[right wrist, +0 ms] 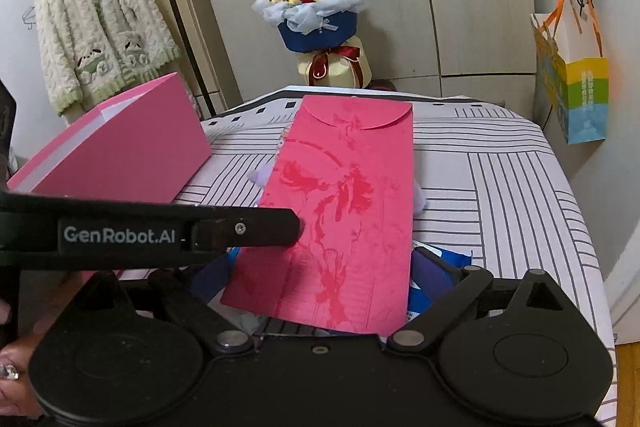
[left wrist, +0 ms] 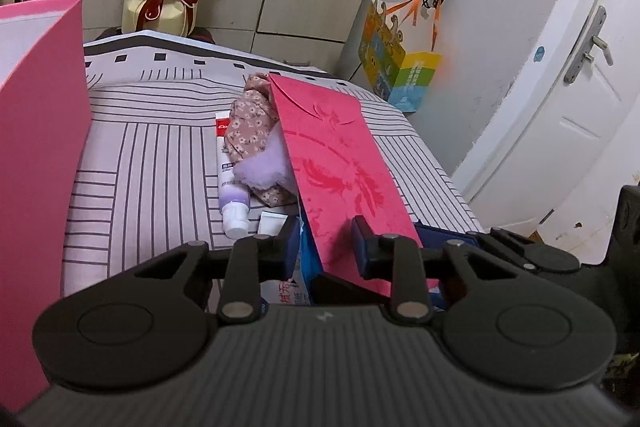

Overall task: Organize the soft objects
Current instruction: 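Grasp the red envelope edge with the left gripper, then lift the red envelope with the left gripper and carry it over the pink box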

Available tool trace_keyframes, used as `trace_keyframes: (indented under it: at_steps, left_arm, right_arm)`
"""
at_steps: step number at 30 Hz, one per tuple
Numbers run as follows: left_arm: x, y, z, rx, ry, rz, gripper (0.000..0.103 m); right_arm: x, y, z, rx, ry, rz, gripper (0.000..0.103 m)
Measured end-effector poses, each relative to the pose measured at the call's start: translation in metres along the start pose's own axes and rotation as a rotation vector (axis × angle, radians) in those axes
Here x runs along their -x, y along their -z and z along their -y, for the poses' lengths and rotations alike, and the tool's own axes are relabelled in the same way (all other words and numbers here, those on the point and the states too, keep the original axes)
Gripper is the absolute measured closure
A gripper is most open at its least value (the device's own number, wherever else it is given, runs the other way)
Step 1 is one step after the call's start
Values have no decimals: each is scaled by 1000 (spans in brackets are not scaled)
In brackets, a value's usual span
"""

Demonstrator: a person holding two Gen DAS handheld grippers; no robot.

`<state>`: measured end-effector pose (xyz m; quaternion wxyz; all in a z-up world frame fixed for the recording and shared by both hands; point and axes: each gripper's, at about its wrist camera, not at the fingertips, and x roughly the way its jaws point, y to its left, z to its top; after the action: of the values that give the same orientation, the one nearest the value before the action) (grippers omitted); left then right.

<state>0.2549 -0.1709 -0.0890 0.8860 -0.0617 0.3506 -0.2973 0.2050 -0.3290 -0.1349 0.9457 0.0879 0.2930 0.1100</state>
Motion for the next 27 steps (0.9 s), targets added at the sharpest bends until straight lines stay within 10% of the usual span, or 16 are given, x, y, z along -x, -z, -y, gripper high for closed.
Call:
trace_keyframes:
  at_steps: [27]
  left_arm:
    - [63,17,24,-28,30,26,75]
  right_arm:
    - [59,12,-52,69,80,50,7]
